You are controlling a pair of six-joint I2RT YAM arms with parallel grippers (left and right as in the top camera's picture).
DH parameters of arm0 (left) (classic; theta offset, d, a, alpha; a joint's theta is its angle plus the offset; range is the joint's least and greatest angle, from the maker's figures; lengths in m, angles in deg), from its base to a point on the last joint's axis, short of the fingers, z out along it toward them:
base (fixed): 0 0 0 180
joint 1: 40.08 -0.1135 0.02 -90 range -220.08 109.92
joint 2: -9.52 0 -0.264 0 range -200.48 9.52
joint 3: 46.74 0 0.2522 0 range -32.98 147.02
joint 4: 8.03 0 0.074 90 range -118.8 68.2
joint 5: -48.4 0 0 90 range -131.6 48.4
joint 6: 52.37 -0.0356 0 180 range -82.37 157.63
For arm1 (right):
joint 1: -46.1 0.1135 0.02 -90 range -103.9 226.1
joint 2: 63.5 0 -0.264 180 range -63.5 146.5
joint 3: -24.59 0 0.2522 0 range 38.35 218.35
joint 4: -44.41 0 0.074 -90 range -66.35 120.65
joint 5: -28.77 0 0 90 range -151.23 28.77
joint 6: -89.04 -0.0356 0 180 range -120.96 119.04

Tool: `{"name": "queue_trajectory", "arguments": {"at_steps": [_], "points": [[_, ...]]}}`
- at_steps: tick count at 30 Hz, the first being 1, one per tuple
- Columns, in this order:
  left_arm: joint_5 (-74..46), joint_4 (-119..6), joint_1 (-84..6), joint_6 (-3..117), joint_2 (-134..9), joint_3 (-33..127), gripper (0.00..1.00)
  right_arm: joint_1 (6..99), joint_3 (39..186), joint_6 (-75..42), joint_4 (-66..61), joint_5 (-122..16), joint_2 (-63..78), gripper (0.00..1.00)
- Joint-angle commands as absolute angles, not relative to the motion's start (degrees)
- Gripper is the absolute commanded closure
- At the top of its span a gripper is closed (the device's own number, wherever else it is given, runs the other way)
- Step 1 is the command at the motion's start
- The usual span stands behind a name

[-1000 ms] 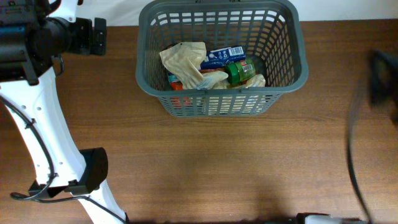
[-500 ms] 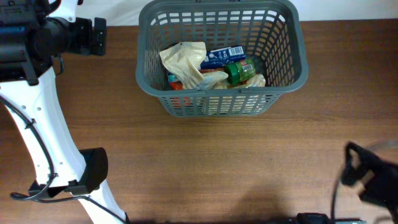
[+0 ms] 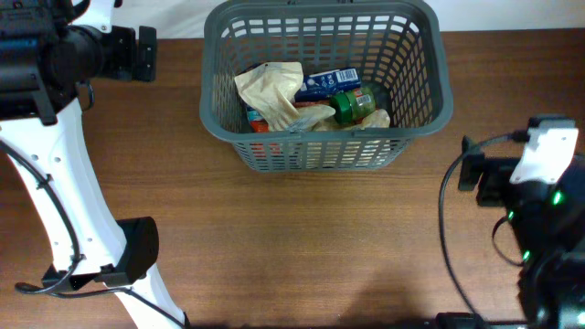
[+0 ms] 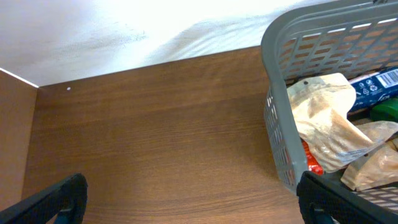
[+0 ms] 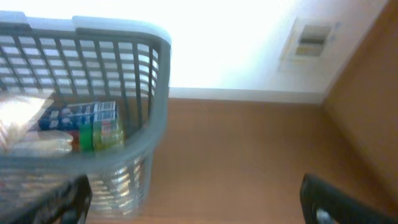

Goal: Pack container

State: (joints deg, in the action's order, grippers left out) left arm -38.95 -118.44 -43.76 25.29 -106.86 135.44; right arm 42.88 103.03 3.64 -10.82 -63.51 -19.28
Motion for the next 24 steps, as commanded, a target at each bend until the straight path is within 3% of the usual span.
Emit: {"name": "queue_trajectory", "arguments": {"at_steps": [1, 6, 10, 24], "points": [[-39.08, -118.46, -44.00, 26.03, -106.62, 135.44, 0.01, 42.64, 80.80, 7.79, 5.63, -62.29, -36.17, 0.01], [-39.08, -118.46, -44.00, 26.03, -106.62, 135.44, 0.01, 42.16, 59.38, 7.59, 16.21, -58.85, -52.46, 0.01], [-39.08, -118.46, -44.00, 26.03, -106.62, 135.44, 0.01, 39.88, 50.27, 7.57, 20.19, -55.45, -60.81, 0.01], [-39.08, -118.46, -44.00, 26.03, -106.62, 135.44, 0.01, 38.96, 48.24, 7.59, 8.43, -54.75, -63.32, 0.01]]}}
